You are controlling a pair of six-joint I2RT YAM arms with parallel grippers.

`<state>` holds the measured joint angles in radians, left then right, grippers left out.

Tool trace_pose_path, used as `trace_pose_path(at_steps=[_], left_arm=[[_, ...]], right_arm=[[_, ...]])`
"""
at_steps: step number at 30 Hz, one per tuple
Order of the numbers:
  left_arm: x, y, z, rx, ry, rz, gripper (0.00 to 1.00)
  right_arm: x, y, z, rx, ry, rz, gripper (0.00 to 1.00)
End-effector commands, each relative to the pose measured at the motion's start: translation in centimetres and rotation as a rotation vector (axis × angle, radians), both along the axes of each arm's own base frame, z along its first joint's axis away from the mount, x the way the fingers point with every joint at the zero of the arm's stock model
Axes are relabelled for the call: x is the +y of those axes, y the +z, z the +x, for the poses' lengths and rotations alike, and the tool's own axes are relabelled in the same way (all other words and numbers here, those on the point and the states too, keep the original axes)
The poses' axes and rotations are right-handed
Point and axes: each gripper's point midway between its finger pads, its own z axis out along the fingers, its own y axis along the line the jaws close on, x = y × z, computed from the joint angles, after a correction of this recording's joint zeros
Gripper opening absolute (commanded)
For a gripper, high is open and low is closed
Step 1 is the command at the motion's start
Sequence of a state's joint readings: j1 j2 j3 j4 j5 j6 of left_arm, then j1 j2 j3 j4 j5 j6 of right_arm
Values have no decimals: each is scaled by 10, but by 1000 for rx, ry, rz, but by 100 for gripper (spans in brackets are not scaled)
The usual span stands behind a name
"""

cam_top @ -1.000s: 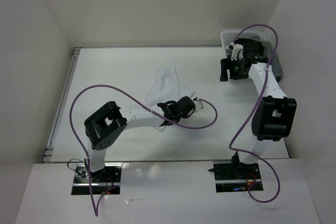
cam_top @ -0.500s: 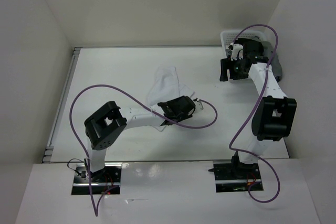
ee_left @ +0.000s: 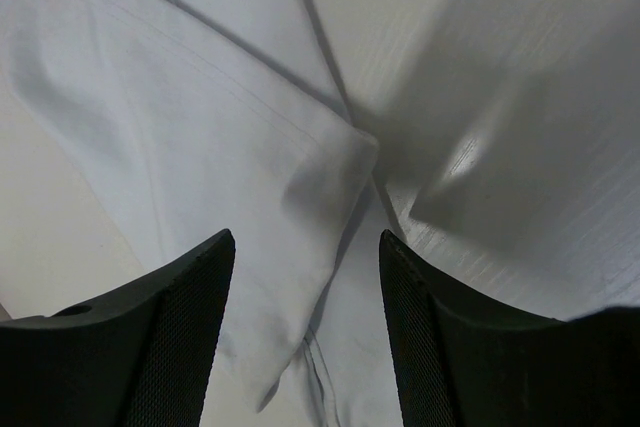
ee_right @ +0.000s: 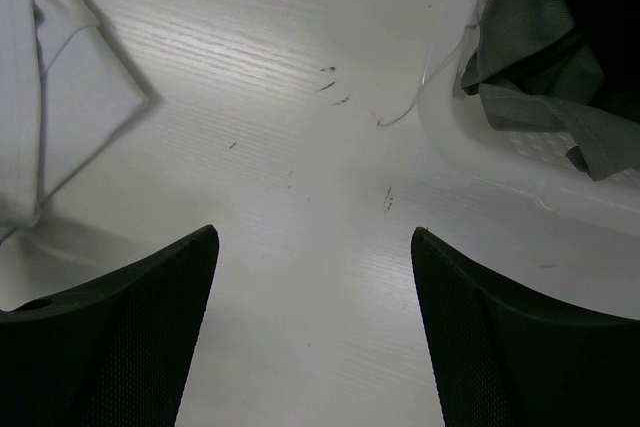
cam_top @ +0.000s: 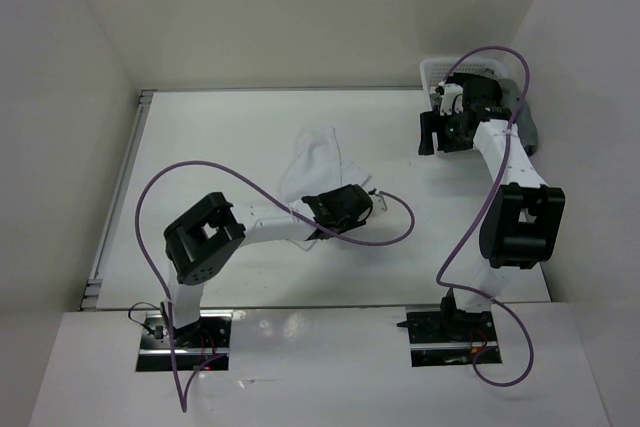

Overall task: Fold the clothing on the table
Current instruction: Flatten the skirt out

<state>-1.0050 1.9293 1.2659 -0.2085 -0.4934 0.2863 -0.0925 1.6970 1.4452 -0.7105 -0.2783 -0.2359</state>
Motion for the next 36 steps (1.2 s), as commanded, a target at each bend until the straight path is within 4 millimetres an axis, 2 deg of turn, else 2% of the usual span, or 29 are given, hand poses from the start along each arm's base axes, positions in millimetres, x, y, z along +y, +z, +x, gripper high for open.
trace_pose_path(at_steps=[1,7,8,15,17,20,27,29,36], left_arm=[[0,-11,-1,5,-14,33,67],[3,-18,-2,9,-22,49,67],[6,-25,-4,19,-22,65,67],[6,-21,1,-10,-38,83,64],[9,-27,-1,0,-38,98,63],[9,-27,-1,-2,-45,104,63],[5,-18,2,-4,-58,117,63],[-1,-9,6,-16,-66,109,63],[-7,5,11,-25,-72,105,62]], right_arm=[[1,18,1,-58,4,10,82],[1,18,1,-58,4,10,82],[1,18,1,-58,4,10,82],[1,20,1,-58,4,10,82],[0,24,3,-69,4,8,82],[1,23,1,-60,4,9,82],[-1,22,1,-59,-2,2,82],[-1,22,1,-59,-2,2,82],[-1,26,3,-68,-1,1,82]])
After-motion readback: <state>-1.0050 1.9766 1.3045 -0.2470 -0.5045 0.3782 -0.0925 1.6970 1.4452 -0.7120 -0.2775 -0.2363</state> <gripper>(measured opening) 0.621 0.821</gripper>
